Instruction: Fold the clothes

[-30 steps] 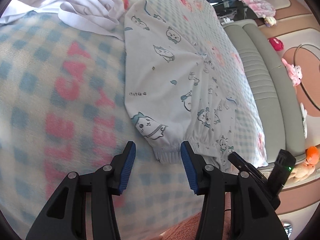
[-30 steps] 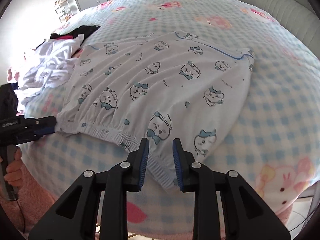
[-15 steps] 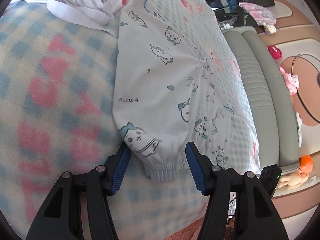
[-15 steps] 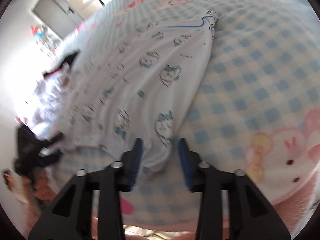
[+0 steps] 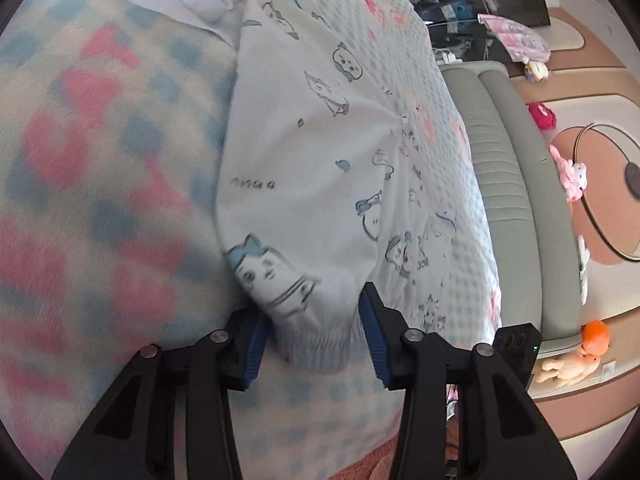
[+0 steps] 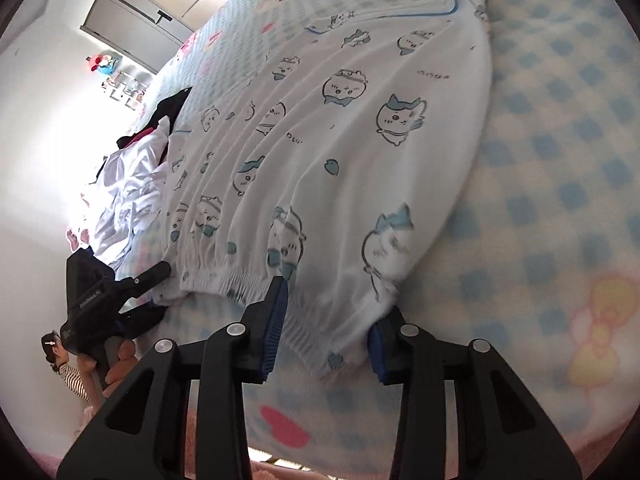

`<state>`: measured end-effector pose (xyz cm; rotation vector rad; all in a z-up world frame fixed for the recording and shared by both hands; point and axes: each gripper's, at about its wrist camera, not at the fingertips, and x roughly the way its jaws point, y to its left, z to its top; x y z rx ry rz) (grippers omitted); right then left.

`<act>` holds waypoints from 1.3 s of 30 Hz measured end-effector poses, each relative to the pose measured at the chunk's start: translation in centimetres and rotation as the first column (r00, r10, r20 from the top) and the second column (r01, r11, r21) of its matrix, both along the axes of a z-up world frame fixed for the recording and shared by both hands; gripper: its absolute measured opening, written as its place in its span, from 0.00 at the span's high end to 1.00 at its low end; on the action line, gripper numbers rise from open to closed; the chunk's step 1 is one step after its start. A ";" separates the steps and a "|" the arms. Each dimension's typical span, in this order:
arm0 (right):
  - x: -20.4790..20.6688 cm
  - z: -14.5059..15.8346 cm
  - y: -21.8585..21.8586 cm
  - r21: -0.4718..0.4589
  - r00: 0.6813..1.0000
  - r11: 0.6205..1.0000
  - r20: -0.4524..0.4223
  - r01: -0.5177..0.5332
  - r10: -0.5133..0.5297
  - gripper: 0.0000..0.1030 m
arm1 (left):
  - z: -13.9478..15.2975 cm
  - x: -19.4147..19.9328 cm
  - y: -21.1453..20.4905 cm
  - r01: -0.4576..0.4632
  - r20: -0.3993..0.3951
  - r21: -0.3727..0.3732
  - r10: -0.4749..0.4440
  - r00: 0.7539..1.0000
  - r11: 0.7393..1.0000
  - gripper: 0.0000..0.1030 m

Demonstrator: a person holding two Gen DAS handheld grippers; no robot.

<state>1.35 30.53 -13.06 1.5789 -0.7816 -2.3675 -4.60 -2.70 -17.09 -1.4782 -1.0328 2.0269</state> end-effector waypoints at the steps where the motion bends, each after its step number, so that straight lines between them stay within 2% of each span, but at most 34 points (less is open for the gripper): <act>1: -0.3 -0.1 -0.2 0.002 1.000 1.000 0.002 -0.005 0.005 0.65 | 0.2 -0.4 0.6 0.024 0.000 -0.026 -0.024 1.000 0.999 0.56; 2: -0.6 -0.2 -0.3 0.005 1.000 1.000 0.005 -0.010 0.010 0.69 | 0.4 -0.8 1.2 0.046 0.002 -0.059 -0.046 0.999 0.997 0.65; 3: -0.9 -0.2 -0.5 0.007 1.000 1.000 0.007 -0.014 0.014 0.82 | 0.9 -0.9 1.6 0.062 -0.002 -0.079 -0.063 0.998 0.995 0.79; 4: -1.2 -0.3 -0.6 0.009 1.000 1.000 0.010 -0.019 0.019 0.91 | 1.5 -0.9 1.8 0.076 -0.009 -0.091 -0.077 0.997 0.993 0.80; 5: -1.1 0.2 -0.6 0.015 1.000 1.000 -0.003 -0.018 0.018 0.93 | 2.3 -0.9 2.0 0.082 -0.023 -0.098 -0.085 0.996 0.992 0.80; 8: 0.8 4.0 0.2 0.047 0.994 0.999 -0.107 0.018 -0.013 0.96 | 4.8 -0.1 1.4 0.090 -0.075 -0.095 -0.098 0.992 0.991 0.81; 11: 2.8 6.2 1.5 0.049 0.987 0.997 -0.151 0.057 -0.049 0.97 | 6.0 0.5 1.3 0.114 -0.069 -0.116 -0.122 0.990 0.987 0.82; 13: 3.6 6.0 2.0 0.064 0.990 0.996 -0.128 0.065 -0.056 0.97 | 6.0 1.1 1.5 0.136 -0.061 -0.103 -0.143 0.988 0.985 0.82; 14: 3.8 5.4 2.1 0.085 0.993 0.994 -0.102 0.068 -0.059 0.97 | 5.8 1.4 1.5 0.147 -0.055 -0.116 -0.154 0.987 0.982 0.82; 16: 3.7 4.1 2.4 0.063 0.997 0.996 -0.055 0.062 -0.058 0.97 | 4.3 1.4 2.0 0.160 -0.023 -0.156 -0.165 0.986 0.975 0.81; 18: 3.3 3.1 2.8 0.026 0.997 0.997 -0.041 0.072 -0.071 0.94 | 2.4 1.3 1.8 0.157 0.043 -0.191 -0.152 0.987 0.969 0.77; 20: 2.7 2.6 3.2 0.004 0.996 0.996 -0.041 0.085 -0.085 0.88 | 1.5 1.4 1.3 0.138 0.066 -0.155 -0.129 0.989 0.978 0.75; 22: 2.0 2.3 3.7 0.032 0.995 0.995 -0.043 0.095 -0.094 0.61 | 1.8 1.5 0.7 0.116 0.048 -0.114 -0.111 0.993 0.987 0.69; 23: 1.6 2.1 3.9 0.046 0.994 0.994 -0.039 0.103 -0.102 0.56 | 2.0 1.4 0.6 0.112 0.038 -0.104 -0.108 0.993 0.988 0.59; 24: 1.2 1.8 4.2 0.060 0.993 0.992 -0.034 0.111 -0.109 0.53 | 2.2 1.3 0.5 0.113 0.030 -0.101 -0.110 0.993 0.989 0.54; 26: 0.0 0.2 4.4 0.027 0.996 0.996 0.016 0.088 -0.089 0.43 | 2.3 0.8 0.5 0.117 0.028 -0.114 -0.114 0.993 0.987 0.54; 27: -0.5 -0.6 4.3 0.010 0.996 0.997 0.043 0.081 -0.081 0.43 | 2.3 0.6 0.5 0.119 0.029 -0.123 -0.116 0.993 0.985 0.54; 29: -1.2 -1.0 3.6 0.026 0.996 0.997 0.051 0.071 -0.072 0.54 | 2.3 0.1 0.9 0.119 0.031 -0.140 -0.116 0.993 0.983 0.54; 31: -1.2 -0.2 2.9 0.035 0.999 0.998 0.019 0.043 -0.044 0.91 | 2.6 -0.2 1.0 0.116 0.028 -0.150 -0.113 0.993 0.982 0.54; 33: -0.7 1.5 2.3 0.053 0.999 0.998 -0.035 0.026 -0.024 0.95 | 2.9 -0.3 1.0 0.118 0.021 -0.154 -0.116 0.993 0.981 0.54; 37: 1.1 5.7 1.1 0.225 0.990 0.974 -0.140 0.005 0.027 0.97 | 3.4 -0.5 0.7 0.126 0.011 -0.173 -0.126 0.992 0.977 0.47; 39: 1.9 6.8 1.7 0.222 0.988 0.975 -0.157 0.029 0.006 0.97 | 3.6 -0.5 0.3 0.118 0.005 -0.177 -0.119 0.993 0.977 0.46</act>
